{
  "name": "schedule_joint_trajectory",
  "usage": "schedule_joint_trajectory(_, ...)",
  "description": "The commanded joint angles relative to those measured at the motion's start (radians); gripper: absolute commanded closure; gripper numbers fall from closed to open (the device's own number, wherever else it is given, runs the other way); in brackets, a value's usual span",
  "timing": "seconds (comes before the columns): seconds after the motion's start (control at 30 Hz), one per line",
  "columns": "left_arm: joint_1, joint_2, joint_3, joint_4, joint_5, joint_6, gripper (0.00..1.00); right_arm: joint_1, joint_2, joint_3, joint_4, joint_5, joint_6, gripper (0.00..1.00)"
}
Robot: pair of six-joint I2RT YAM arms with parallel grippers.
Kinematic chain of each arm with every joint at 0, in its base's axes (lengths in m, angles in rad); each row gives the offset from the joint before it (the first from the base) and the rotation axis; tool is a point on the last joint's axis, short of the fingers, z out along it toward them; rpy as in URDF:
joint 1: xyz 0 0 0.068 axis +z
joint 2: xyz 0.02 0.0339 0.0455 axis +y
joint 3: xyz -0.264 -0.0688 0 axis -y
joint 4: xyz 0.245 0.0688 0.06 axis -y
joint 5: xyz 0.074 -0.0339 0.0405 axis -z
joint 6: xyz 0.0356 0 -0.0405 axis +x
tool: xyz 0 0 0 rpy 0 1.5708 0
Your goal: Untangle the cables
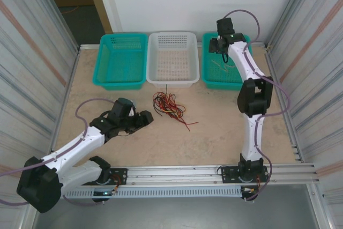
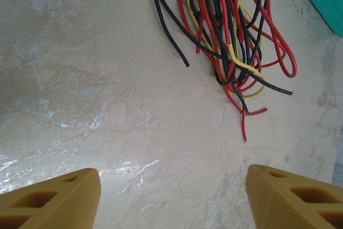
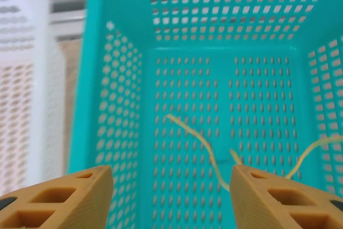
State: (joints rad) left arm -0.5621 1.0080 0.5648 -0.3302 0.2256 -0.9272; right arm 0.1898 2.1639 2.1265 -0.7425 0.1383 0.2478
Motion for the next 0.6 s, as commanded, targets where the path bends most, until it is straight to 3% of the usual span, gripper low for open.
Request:
schedule_joint_trajectory(0.0,-0.003,-0.012,0.019,0.017,0.001,-0.031,0.31,0.010,-0.143,-0.081,-0.049,-0.102,0.079,0.45)
schedule_joint_trajectory(0.1,-0.005,-0.044,0.009,0.004,0.007,-0.051,0.32,0.008,-0.108,-0.067,-0.112,-0.120,0.109,0.62)
schedule_joint_trajectory(0.2,-0.005,-0.081,0.009,-0.044,-0.005,-0.051,0.33,-0.011,0.000,0.063,-0.208,-0.146,0.130,0.75)
schedule_joint_trajectory(0.4,-0.025,-0.070,0.006,-0.031,0.019,-0.047,0.28,-0.027,0.206,0.304,-0.323,-0.161,0.147,0.78)
schedule_joint_trajectory(0.57,-0.054,0.033,0.036,0.025,0.014,-0.045,0.26,-0.032,0.299,0.340,-0.330,-0.211,0.169,0.78)
